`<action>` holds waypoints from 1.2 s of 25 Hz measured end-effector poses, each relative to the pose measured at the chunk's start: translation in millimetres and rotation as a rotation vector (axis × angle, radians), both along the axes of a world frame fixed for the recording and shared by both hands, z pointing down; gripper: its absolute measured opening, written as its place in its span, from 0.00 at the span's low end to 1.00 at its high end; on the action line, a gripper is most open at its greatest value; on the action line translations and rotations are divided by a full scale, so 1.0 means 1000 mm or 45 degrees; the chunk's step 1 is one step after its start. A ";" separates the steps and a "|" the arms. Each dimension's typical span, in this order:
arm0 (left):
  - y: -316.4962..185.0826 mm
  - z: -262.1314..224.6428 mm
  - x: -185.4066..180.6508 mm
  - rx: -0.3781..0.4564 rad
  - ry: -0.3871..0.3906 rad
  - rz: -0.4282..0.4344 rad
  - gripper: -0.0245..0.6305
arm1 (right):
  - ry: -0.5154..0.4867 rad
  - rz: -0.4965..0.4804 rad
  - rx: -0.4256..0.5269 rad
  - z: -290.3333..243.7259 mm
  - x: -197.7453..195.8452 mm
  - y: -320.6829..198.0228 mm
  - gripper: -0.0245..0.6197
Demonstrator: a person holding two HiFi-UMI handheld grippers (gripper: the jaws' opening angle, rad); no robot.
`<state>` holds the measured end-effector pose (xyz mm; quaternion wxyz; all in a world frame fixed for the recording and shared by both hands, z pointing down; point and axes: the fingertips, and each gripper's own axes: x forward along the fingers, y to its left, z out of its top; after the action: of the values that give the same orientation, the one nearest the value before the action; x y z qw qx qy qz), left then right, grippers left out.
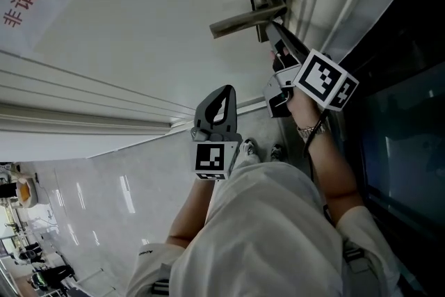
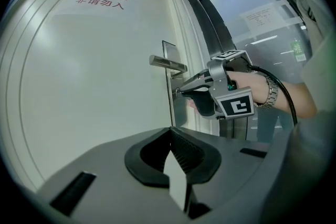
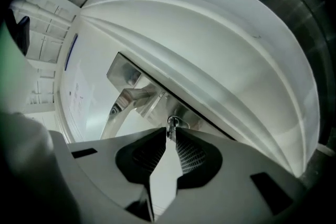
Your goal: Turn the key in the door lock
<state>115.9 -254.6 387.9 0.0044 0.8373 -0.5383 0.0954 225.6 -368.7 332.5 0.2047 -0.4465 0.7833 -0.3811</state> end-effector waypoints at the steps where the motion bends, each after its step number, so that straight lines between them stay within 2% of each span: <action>1: 0.000 0.001 0.001 -0.001 0.003 0.002 0.05 | -0.002 -0.001 0.003 -0.001 0.001 0.001 0.09; 7: -0.002 0.001 0.001 0.007 0.042 0.012 0.05 | -0.055 0.022 -0.059 -0.005 0.011 -0.004 0.09; 11: -0.004 -0.004 0.000 0.028 0.080 0.011 0.05 | -0.150 0.021 -0.133 -0.003 0.008 -0.008 0.08; 16: -0.007 -0.007 -0.006 0.045 0.115 -0.006 0.05 | -0.249 0.115 -0.210 -0.001 0.011 -0.008 0.07; 23: -0.010 -0.009 -0.015 0.051 0.124 -0.028 0.05 | -0.464 0.160 -0.283 0.001 0.012 -0.007 0.06; 30: -0.011 -0.010 -0.012 0.052 0.113 -0.011 0.05 | -0.731 0.131 -0.369 0.006 0.013 -0.007 0.06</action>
<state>103.8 -265.9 377.4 0.0116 0.8382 -0.5431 0.0471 238.1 -375.7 338.3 0.3706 -0.3842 0.6077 -0.5881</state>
